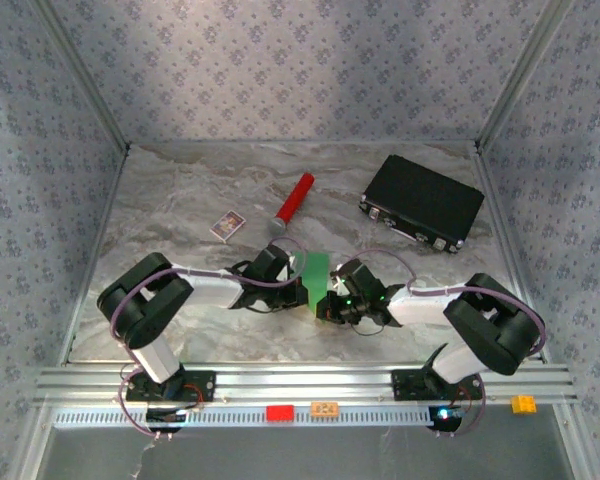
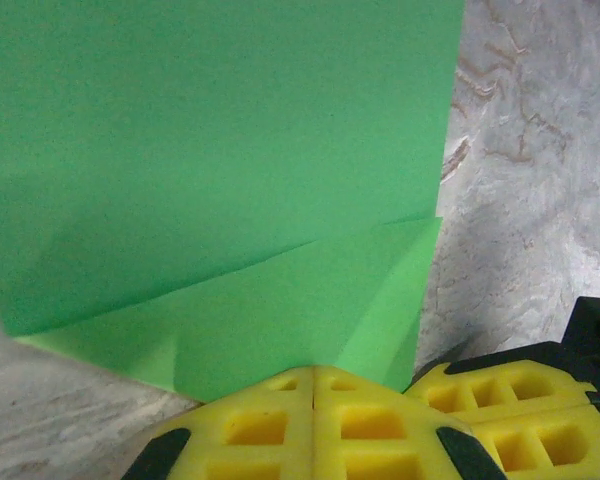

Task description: Fold a paper plane with a square sheet of paper (pick it up from the middle)

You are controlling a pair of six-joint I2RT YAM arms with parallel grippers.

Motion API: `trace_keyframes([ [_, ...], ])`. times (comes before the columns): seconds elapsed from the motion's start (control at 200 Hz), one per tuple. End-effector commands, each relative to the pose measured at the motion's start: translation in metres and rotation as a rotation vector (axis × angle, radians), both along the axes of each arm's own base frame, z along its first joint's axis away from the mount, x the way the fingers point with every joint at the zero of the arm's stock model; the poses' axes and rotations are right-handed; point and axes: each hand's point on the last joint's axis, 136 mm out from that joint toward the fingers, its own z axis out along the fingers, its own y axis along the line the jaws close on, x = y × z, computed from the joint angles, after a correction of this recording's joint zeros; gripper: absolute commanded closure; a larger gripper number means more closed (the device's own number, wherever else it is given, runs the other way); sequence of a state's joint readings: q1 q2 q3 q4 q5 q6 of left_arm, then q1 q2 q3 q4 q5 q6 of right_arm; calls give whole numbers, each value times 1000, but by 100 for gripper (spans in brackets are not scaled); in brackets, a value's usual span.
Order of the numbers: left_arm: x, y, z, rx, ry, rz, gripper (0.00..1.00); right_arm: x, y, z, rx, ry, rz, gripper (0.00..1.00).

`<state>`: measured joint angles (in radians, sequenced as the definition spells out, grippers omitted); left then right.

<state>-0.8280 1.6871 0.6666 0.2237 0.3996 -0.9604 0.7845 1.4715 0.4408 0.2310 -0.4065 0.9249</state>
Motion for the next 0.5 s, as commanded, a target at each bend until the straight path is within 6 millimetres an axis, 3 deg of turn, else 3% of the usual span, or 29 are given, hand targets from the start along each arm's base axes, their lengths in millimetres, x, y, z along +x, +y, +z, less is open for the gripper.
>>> trace_keyframes([
  [0.0,5,19,-19,65,11,59,96,-20,-36,-38,-174,76,-31,100],
  [0.495,28,53,-16,113,-2,131,96,-25,-47,-38,-199,82,-5,100],
])
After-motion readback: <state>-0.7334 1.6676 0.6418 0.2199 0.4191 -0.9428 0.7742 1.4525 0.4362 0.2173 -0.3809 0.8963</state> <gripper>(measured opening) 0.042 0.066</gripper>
